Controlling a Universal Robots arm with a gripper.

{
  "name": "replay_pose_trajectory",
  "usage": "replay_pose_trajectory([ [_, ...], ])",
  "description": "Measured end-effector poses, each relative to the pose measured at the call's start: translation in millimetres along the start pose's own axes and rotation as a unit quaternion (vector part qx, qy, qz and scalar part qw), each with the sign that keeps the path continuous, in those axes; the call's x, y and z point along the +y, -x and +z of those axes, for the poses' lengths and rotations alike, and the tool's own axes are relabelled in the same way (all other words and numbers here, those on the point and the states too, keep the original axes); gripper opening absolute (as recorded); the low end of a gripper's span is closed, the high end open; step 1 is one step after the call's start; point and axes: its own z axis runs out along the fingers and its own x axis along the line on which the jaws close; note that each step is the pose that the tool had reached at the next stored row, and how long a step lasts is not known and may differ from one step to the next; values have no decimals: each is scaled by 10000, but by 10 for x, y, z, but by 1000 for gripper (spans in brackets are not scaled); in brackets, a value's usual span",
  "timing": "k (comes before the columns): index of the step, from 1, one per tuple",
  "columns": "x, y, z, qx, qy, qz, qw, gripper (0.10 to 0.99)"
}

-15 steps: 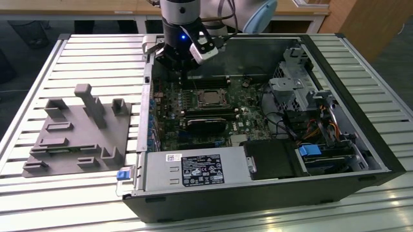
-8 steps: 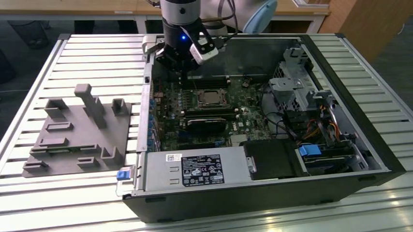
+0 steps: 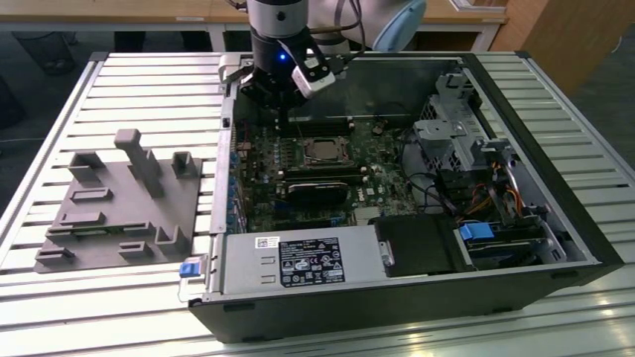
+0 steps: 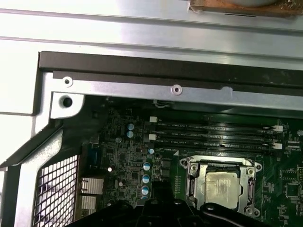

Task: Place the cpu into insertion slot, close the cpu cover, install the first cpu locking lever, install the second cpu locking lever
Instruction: 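Install the first cpu locking lever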

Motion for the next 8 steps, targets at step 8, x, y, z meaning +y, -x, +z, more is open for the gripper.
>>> replay_pose_trajectory([
  [8,111,42,49,-2,1,23,10000,106],
])
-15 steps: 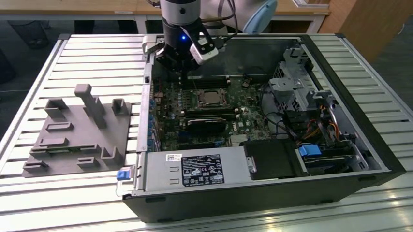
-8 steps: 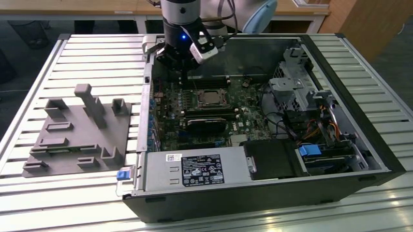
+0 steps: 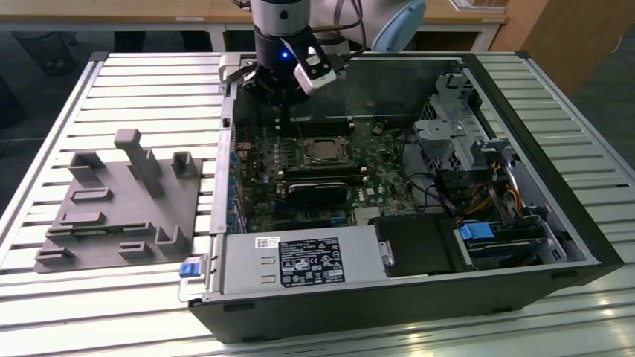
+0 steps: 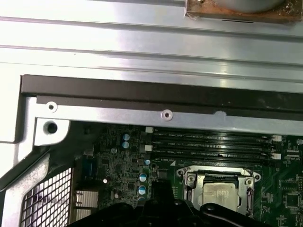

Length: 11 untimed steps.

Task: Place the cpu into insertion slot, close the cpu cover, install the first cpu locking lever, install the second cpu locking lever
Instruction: 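Install the first cpu locking lever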

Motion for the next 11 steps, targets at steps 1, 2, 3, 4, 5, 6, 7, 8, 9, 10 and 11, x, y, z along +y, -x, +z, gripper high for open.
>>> replay_pose_trajectory([
  [1,6,3,8,0,0,0,10000,106],
  [2,11,5,15,1,0,0,10000,106],
  [3,16,7,21,1,-1,0,10000,106],
  [4,17,8,24,0,0,0,10000,106],
  [5,17,8,24,1,0,-1,10000,106],
  [6,17,8,24,1,-1,-1,10000,106],
  [7,17,8,25,1,-1,0,10000,106],
  [8,17,8,25,1,-1,0,10000,106],
  [9,17,8,26,1,-1,0,10000,106],
  [10,17,8,26,1,-1,0,10000,106],
  [11,17,8,27,1,0,0,10000,106],
])
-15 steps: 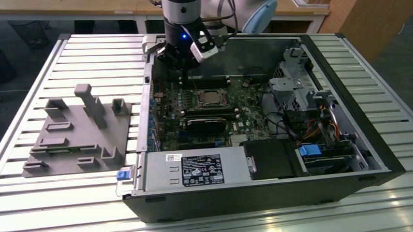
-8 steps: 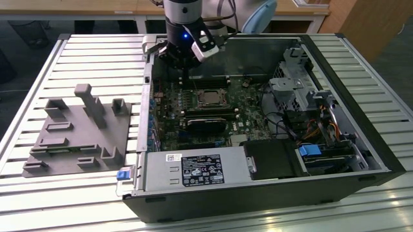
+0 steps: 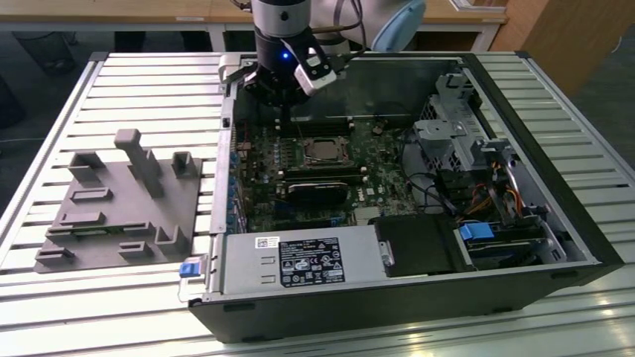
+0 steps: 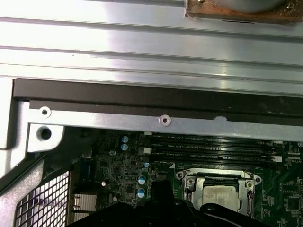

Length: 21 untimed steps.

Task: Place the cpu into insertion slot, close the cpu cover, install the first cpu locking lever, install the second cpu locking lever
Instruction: 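Install the first cpu locking lever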

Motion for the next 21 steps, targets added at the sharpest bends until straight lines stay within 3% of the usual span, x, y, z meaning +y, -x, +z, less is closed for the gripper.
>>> replay_pose_trajectory([
  [13,29,43,20,0,1,0,10000,106],
  [21,26,199,31,-1,3,7,10000,106],
])
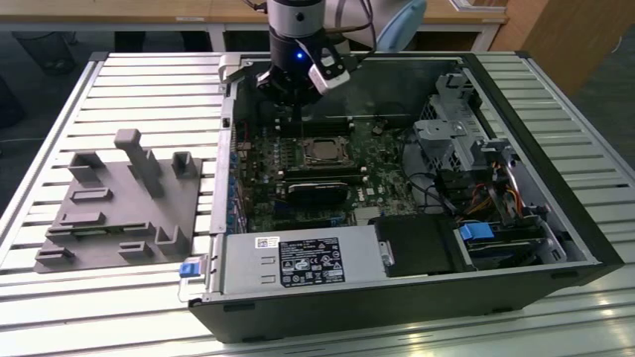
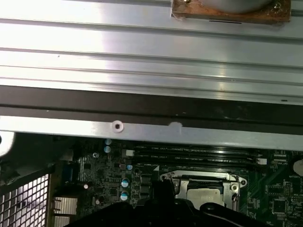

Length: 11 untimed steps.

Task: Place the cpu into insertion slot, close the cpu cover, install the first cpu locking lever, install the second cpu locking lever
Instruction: 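Install the first cpu locking lever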

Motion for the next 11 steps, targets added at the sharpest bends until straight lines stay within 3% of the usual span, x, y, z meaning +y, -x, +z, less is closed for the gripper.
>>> replay_pose_trajectory([
  [11,-8,162,16,-1,0,6,10000,106],
])
